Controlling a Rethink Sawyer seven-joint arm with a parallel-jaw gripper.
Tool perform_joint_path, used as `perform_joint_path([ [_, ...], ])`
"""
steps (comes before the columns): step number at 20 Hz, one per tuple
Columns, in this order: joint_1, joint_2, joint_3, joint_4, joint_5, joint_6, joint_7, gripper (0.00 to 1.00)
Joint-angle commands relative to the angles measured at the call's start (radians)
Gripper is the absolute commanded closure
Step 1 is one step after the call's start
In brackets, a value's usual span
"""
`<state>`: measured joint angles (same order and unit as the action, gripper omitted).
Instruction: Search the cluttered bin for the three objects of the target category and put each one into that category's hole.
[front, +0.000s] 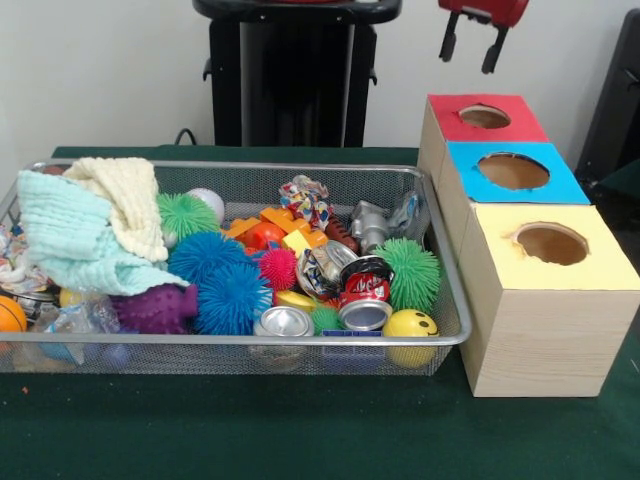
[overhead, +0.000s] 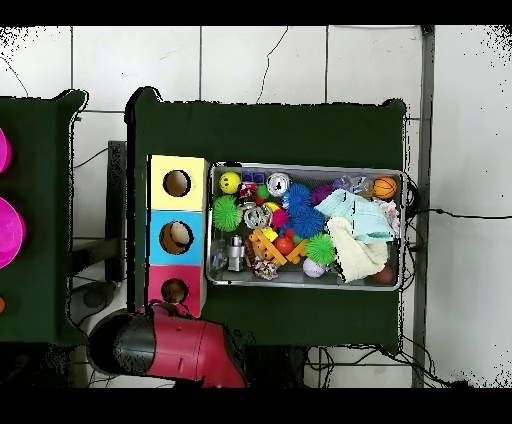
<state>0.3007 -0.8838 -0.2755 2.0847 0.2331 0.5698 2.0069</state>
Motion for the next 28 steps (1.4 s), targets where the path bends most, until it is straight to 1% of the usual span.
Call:
perform_joint_path([
  [1,-0.04,-0.014,-0.008,-0.034,-0.031,0.074,0.138,0.0],
  [2,-0.106,0.029,0.022,-0.032,-0.042,0.014,0.075,0.0],
  [3,-0.206,0.068,0.086,-0.01,-0.025,-0.047,-0.009,0.0],
  [4,-0.275,0.1,0.12,-0.013,-0.04,-0.075,-0.075,0.0],
  [5,-0.326,0.121,0.141,-0.023,-0.063,-0.095,-0.126,0.0],
  [7,-0.398,0.141,0.167,-0.044,-0.123,-0.117,-0.189,0.0],
  [10,-0.487,0.143,0.214,-0.057,-0.198,-0.129,-0.221,0.0],
  [12,-0.517,0.142,0.235,-0.068,-0.247,-0.134,-0.2,0.0],
  [15,-0.545,0.148,0.259,-0.085,-0.301,-0.148,-0.166,0.0],
  [19,-0.599,0.188,0.293,-0.101,-0.385,-0.239,-0.135,0.0],
  [20,-0.61,0.196,0.3,-0.107,-0.406,-0.248,-0.127,0.0],
  [21,-0.615,0.197,0.304,-0.107,-0.421,-0.259,-0.12,0.0],
  [24,-0.61,0.191,0.306,-0.116,-0.46,-0.251,-0.086,0.0],
  [28,-0.606,0.201,0.311,-0.129,-0.495,-0.263,-0.048,0.0],
])
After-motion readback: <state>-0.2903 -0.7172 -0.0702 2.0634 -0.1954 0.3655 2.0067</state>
